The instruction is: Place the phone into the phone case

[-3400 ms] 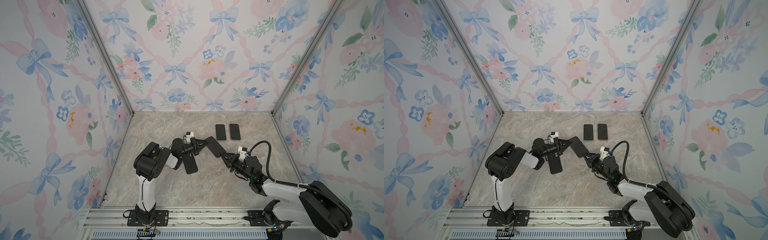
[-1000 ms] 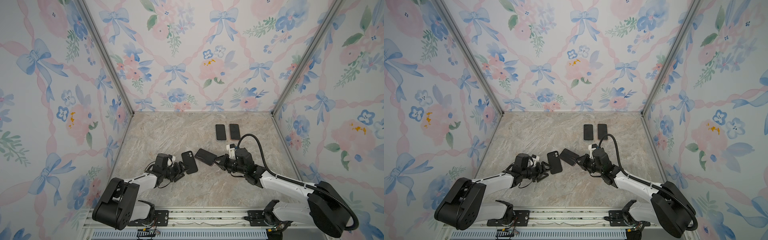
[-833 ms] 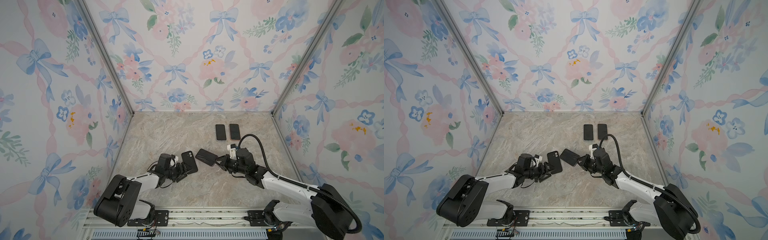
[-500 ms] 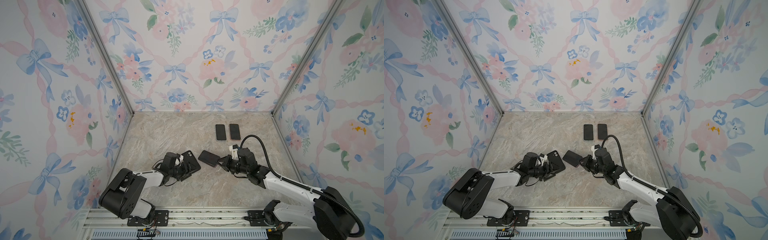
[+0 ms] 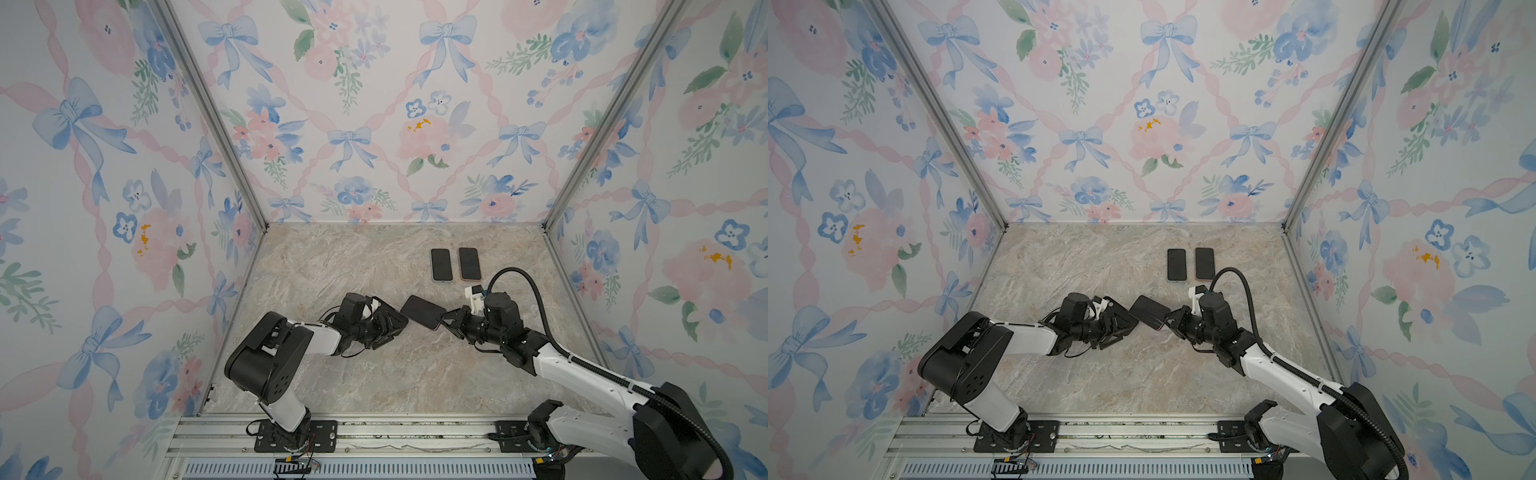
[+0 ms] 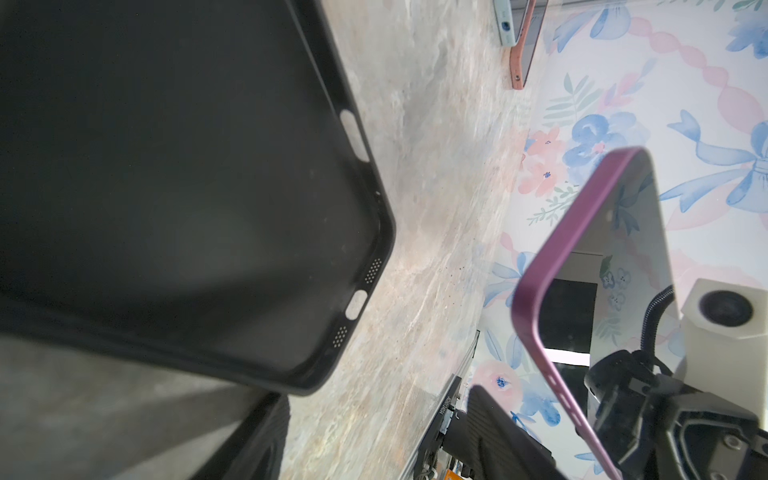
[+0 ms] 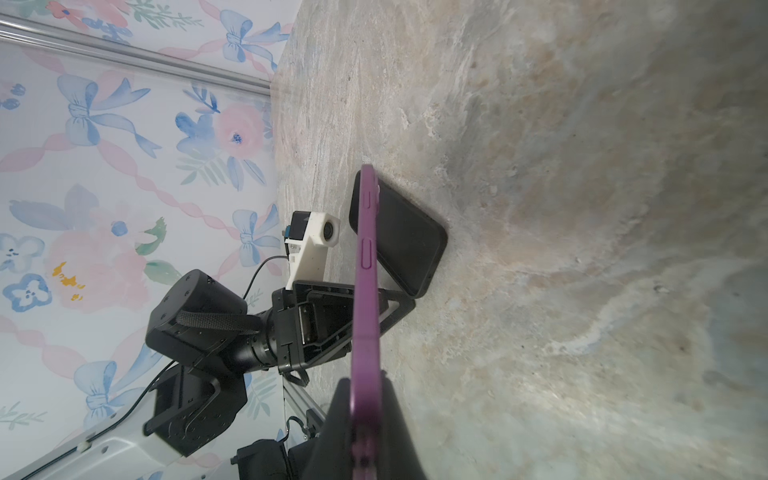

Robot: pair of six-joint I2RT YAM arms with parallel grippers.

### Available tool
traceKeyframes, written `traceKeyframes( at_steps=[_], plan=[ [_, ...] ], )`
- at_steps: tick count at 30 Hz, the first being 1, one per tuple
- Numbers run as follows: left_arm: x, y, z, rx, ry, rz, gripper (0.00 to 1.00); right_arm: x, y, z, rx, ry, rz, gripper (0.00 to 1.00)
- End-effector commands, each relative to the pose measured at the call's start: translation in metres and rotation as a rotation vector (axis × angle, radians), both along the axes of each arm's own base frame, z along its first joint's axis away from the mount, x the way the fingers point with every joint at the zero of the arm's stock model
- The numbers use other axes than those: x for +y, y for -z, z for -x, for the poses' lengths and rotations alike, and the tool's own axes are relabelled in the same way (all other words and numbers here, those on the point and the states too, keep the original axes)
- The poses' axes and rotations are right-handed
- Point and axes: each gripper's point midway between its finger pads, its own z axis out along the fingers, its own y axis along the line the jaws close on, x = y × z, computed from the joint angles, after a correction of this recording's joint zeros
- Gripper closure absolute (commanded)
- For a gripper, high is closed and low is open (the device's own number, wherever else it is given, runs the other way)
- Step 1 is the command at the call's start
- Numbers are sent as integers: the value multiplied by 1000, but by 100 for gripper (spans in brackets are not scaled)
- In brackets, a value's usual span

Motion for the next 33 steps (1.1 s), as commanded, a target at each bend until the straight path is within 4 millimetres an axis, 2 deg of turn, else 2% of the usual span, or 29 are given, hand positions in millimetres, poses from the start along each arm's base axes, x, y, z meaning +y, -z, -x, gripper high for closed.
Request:
traceKeyframes(
  at_steps=[1,3,5,8,10,12,16,20,21,22,25,33],
  plan=[
    [15,8,8,23,-14,-53,31,5,-19,0,-48,-55,-22,100],
    [28,-3,5,10,-17,-85,31,11,-22,-4,-51,-71,-33,100],
    [49,-13,-3,-13,-18,-184,29,19,-23,-9,-45,-92,-52,100],
    [84,-30,-25,-48,-78,-215,28,34,-22,-18,-23,-124,-99,100],
    [104,-35,-40,-62,-122,-220,28,44,-20,-25,-11,-131,-139,100],
    [113,-40,-58,-74,-142,-231,28,52,-20,-32,-5,-137,-163,100],
    [113,-31,-87,-54,-125,-218,28,70,-14,-43,23,-154,-208,100],
    [107,-16,-102,-17,-103,-209,29,86,-12,-54,54,-170,-296,100],
    [107,-13,-104,-10,-100,-208,29,89,-13,-55,55,-175,-310,100],
    [105,-10,-106,-4,-96,-208,29,92,-4,-57,82,-178,-311,100],
    [105,-3,-110,8,-94,-211,29,97,6,-61,111,-180,-315,100],
    [101,9,-115,33,-85,-207,30,107,26,-59,161,-193,-321,100]
  ],
)
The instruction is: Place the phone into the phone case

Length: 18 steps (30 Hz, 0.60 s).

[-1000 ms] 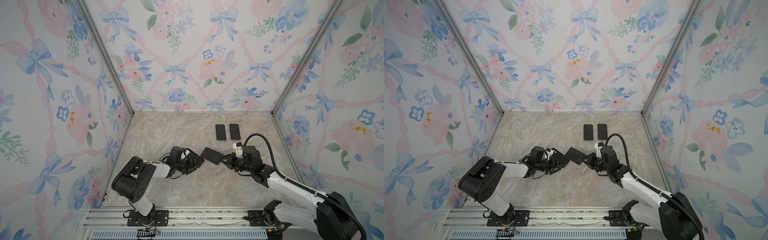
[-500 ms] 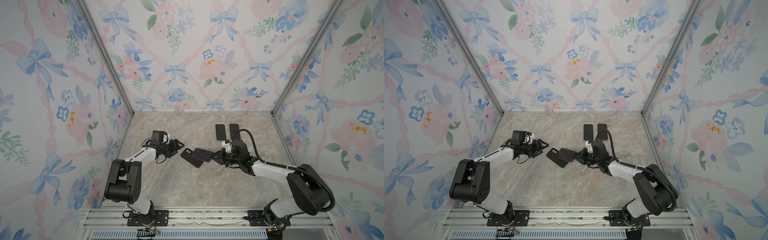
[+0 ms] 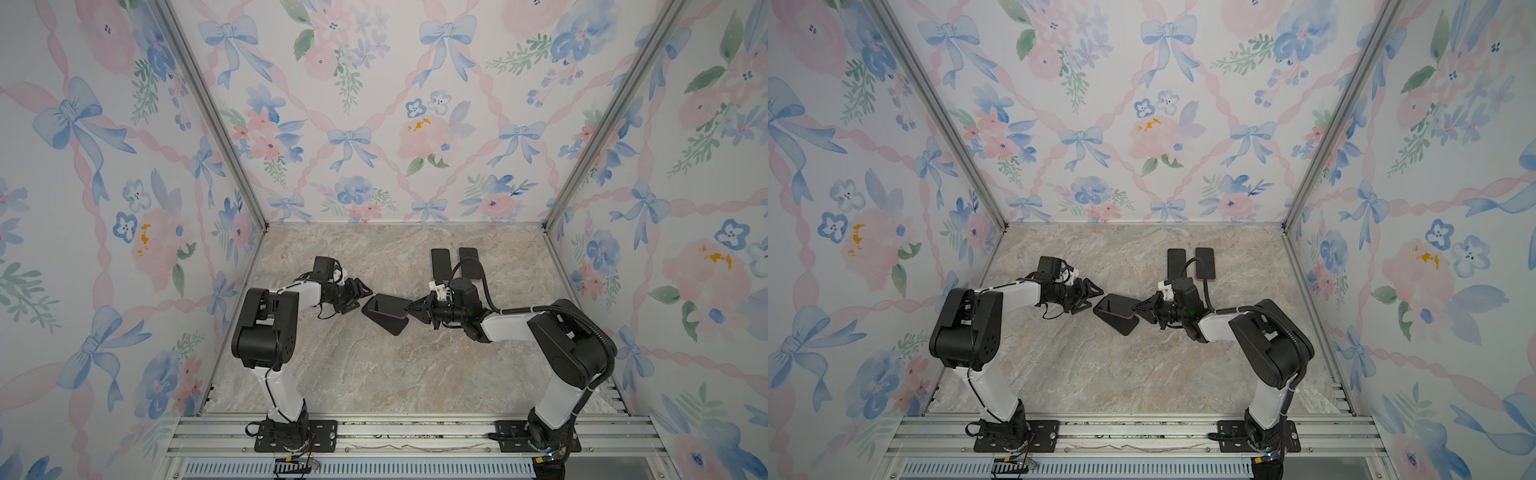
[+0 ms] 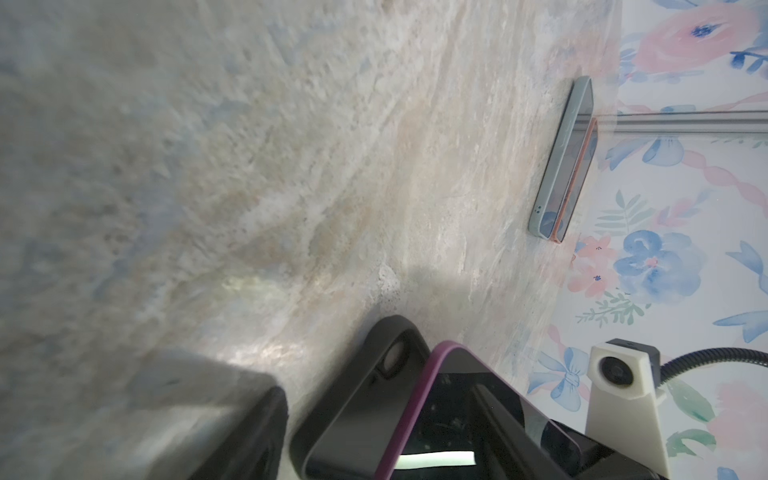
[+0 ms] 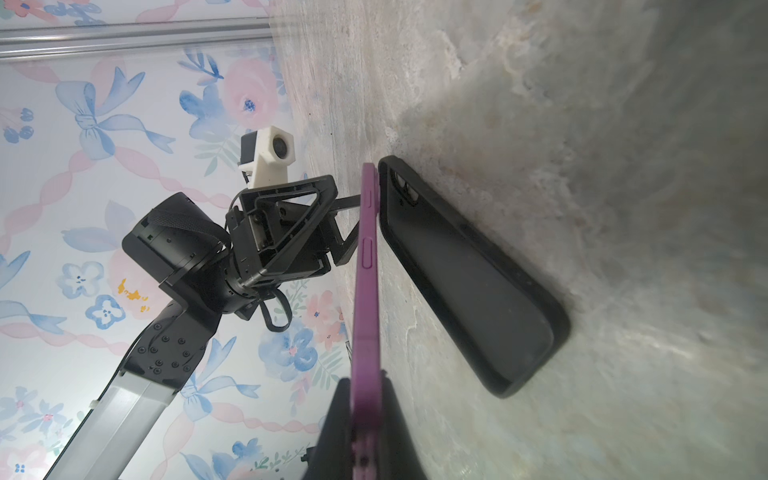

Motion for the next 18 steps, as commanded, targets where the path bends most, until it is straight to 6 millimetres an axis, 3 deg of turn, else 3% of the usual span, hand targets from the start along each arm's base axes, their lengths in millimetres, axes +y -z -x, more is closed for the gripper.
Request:
traceKeyframes(
  at_steps=[1,18],
  plan=[
    [-4,8,2,19,24,1,30,15,-23,-4,-62,-34,-82,100],
    [-16,13,9,32,45,11,32,6,25,3,24,-53,22,100]
  ],
)
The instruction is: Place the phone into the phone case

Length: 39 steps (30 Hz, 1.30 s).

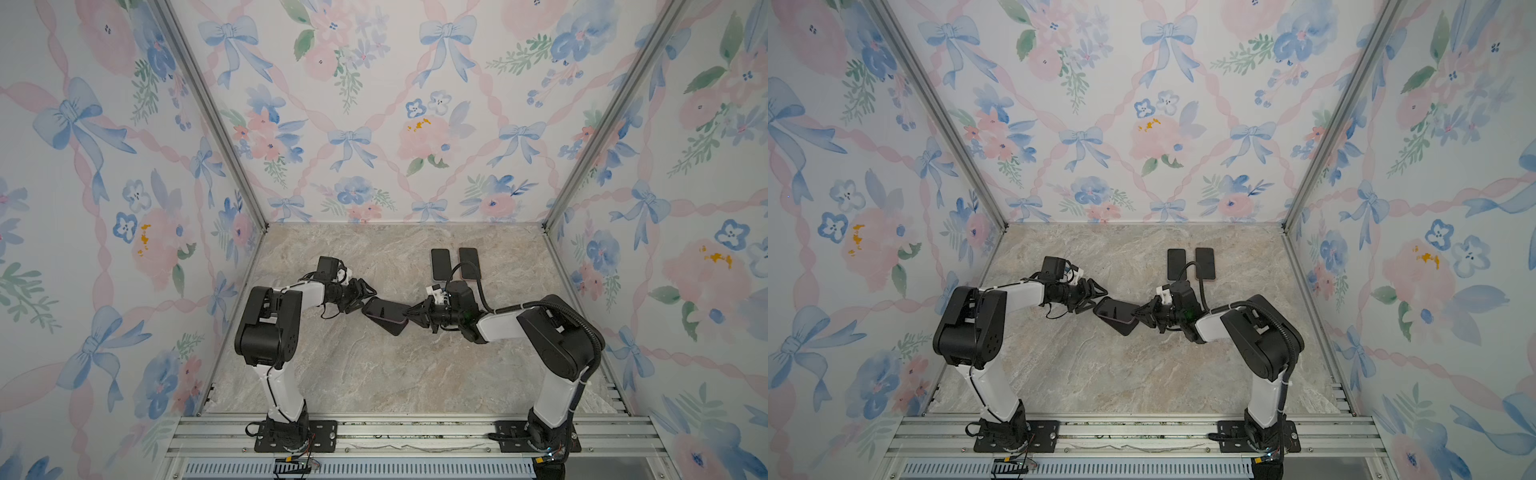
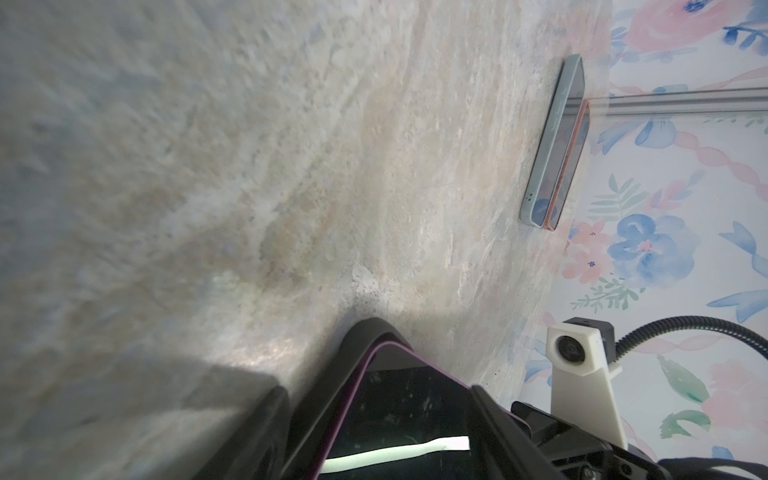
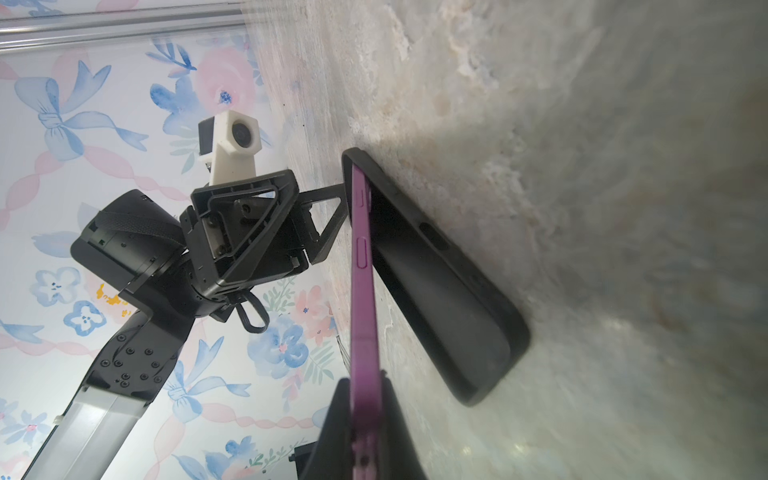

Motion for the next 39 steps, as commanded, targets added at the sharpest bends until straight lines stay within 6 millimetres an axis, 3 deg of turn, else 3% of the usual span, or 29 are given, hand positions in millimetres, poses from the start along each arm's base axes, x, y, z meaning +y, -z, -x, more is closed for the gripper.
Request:
traceKeyframes(
  at_steps=[1,22,39],
  plan=[
    [-3,13,8,43,11,-9,31,4,3,0,-9,-28,4,100],
    [-15,9,15,36,40,3,33,-4,45,10,66,-85,152,100],
    [-28,5,36,38,59,20,35,-1,77,22,120,-143,266,100]
  ],
)
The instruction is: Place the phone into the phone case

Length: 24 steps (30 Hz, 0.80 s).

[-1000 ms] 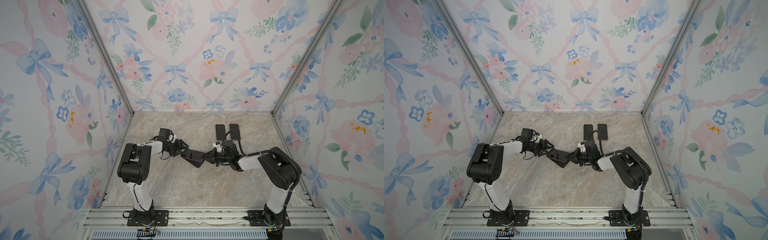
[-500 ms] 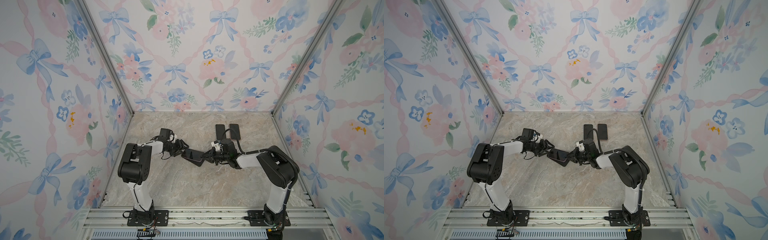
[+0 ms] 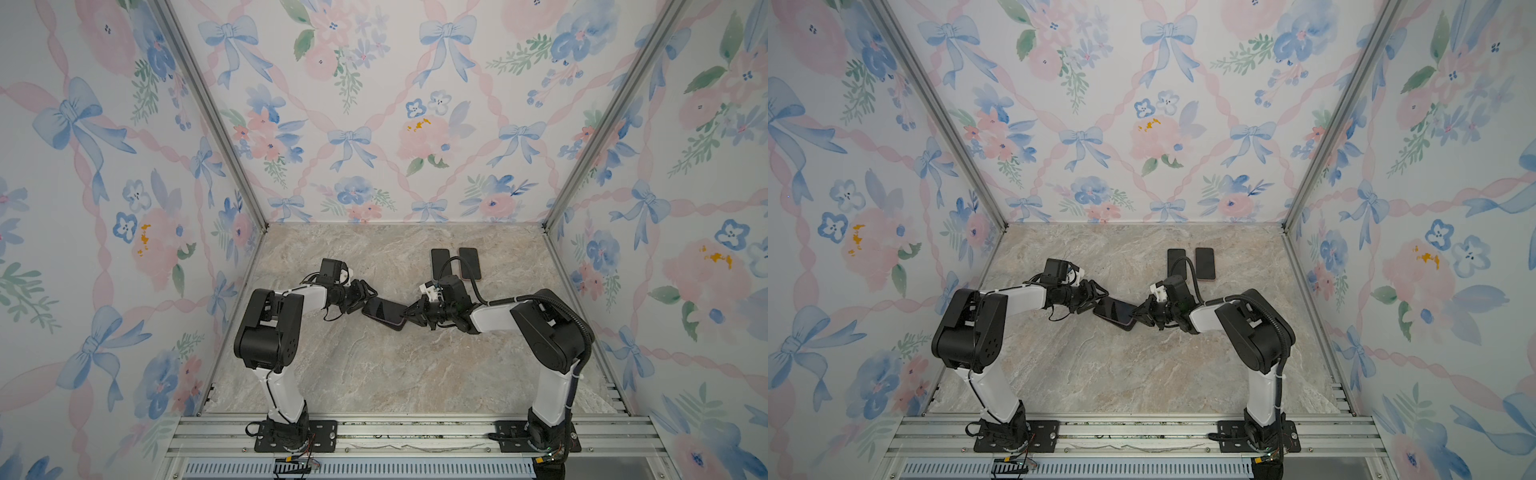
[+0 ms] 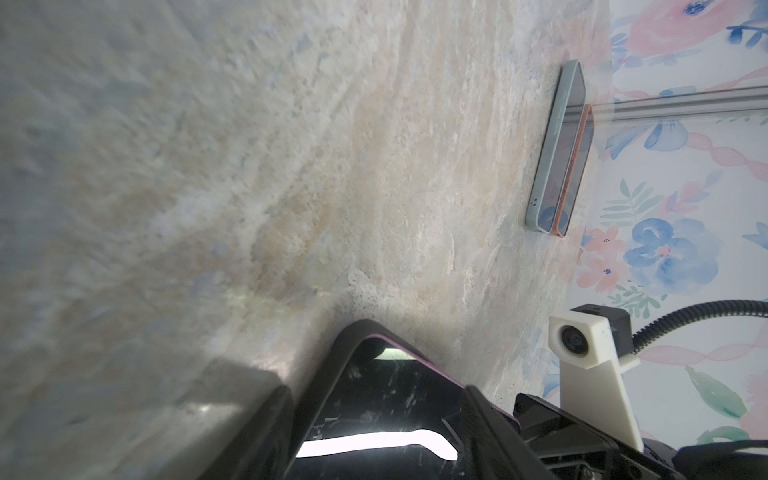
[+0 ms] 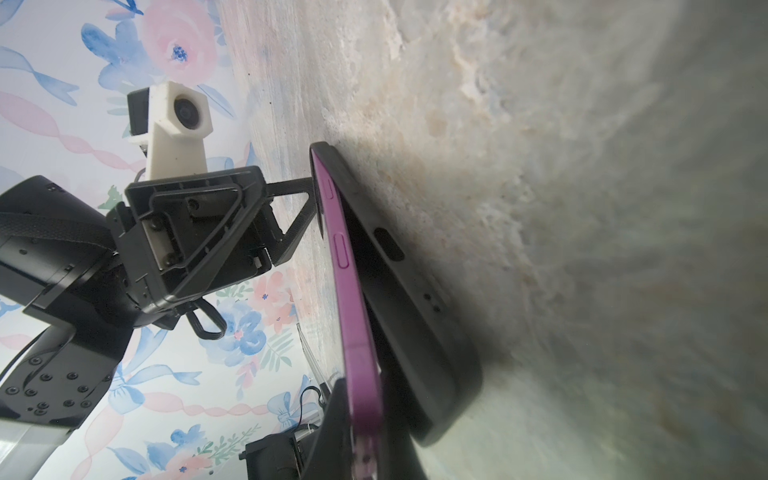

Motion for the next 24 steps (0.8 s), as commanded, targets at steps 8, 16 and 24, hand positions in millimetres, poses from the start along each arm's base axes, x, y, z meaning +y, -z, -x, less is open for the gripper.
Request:
traceKeyframes(
  at_steps=[8,16,24],
  plan=[
    [-31,6,47,108,89,76,35,-11,60,29,149,-23,198,100],
    [-50,-12,69,91,133,109,37,-15,61,33,140,-55,247,100],
    [-63,-21,96,87,162,132,40,-23,61,41,132,-86,296,99]
  ],
)
